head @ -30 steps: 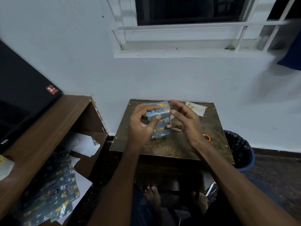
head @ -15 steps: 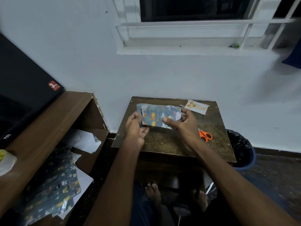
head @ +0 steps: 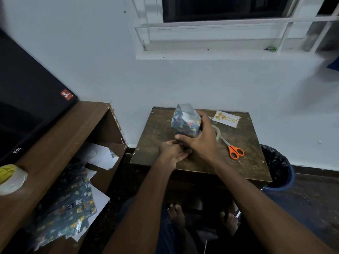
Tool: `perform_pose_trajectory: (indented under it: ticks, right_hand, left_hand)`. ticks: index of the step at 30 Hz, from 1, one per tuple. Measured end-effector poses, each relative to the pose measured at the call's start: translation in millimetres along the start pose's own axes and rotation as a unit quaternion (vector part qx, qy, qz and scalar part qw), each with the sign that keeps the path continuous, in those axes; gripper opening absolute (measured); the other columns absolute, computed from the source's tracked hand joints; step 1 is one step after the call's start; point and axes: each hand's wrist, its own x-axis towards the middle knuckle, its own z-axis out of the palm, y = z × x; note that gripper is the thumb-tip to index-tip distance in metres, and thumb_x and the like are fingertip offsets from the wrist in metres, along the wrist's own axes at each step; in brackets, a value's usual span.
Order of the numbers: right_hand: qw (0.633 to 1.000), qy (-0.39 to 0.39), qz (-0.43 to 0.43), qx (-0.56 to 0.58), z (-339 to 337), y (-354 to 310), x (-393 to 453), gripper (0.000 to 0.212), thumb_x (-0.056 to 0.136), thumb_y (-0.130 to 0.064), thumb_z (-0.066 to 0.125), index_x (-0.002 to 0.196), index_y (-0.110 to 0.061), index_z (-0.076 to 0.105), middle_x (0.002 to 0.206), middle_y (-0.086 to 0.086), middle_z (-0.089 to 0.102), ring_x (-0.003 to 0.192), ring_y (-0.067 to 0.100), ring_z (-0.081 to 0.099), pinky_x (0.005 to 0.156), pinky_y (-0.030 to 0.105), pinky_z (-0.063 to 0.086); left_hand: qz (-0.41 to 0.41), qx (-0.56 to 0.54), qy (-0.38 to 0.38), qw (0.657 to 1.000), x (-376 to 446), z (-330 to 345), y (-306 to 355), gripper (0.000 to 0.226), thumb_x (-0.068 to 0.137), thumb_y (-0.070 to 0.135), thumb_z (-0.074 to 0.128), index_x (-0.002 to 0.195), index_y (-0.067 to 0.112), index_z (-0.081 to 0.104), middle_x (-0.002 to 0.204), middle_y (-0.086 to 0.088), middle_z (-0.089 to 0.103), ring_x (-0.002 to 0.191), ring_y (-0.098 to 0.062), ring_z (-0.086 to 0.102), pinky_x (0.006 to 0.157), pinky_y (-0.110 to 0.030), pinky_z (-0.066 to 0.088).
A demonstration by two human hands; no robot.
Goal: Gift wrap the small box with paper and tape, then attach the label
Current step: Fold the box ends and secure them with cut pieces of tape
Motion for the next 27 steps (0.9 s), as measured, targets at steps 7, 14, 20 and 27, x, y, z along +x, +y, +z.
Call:
perform_pose_trajectory:
  ticks: [7, 14, 20, 27]
  right_hand:
    - [0.997, -0.031, 0.065, -0.013, 0.0, 16.7, 12.9, 0.072, 0.071, -0.027, 0.095, 0.130, -0.030, 0.053, 0.120, -0.014, 0.070, 0.108, 0.001, 0.068, 0.095, 0.039, 0.059]
    - [0.991, -0.100, 0.080, -0.033, -10.1, 18.8, 14.8, 0.076, 0.071, -0.028, 0.095, 0.133, -0.036, 0.052, 0.123, -0.016, 0.071, 0.112, 0.003, 0.068, 0.099, 0.044, 0.057]
    - [0.990, -0.127, 0.055, -0.032, -13.7, 17.4, 11.5, 0.083, 0.074, -0.037, 0.092, 0.144, -0.033, 0.047, 0.131, -0.014, 0.066, 0.121, 0.005, 0.064, 0.102, 0.044, 0.056]
    - [0.984, -0.170, 0.059, -0.003, -15.7, 21.2, 7.1, 0.072, 0.090, -0.017, 0.082, 0.144, -0.031, 0.037, 0.135, -0.004, 0.062, 0.121, 0.006, 0.064, 0.100, 0.031, 0.054]
  left_hand:
    - [-0.035, 0.149, 0.005, 0.988, 3.6, -15.7, 6.2, 0.013, 0.102, 0.003, 0.060, 0.109, 0.008, 0.071, 0.080, -0.002, 0.078, 0.053, -0.005, 0.072, 0.049, -0.014, 0.051]
    - [0.140, 0.473, 0.101, 0.864, 16.2, -39.0, 12.2, 0.028, 0.080, 0.047, 0.082, 0.080, 0.019, 0.075, 0.074, 0.003, 0.077, 0.064, -0.014, 0.072, 0.065, -0.028, 0.060]
    - [0.456, 0.359, -0.037, 0.814, 10.7, -52.6, 22.2, 0.040, 0.078, 0.025, 0.091, 0.101, 0.019, 0.058, 0.122, 0.005, 0.064, 0.106, -0.008, 0.062, 0.080, -0.027, 0.051]
    - [0.464, 0.271, -0.074, 0.840, 4.9, -38.6, 23.8, 0.043, 0.085, 0.017, 0.080, 0.122, 0.019, 0.058, 0.131, 0.006, 0.066, 0.126, -0.021, 0.063, 0.098, -0.060, 0.053]
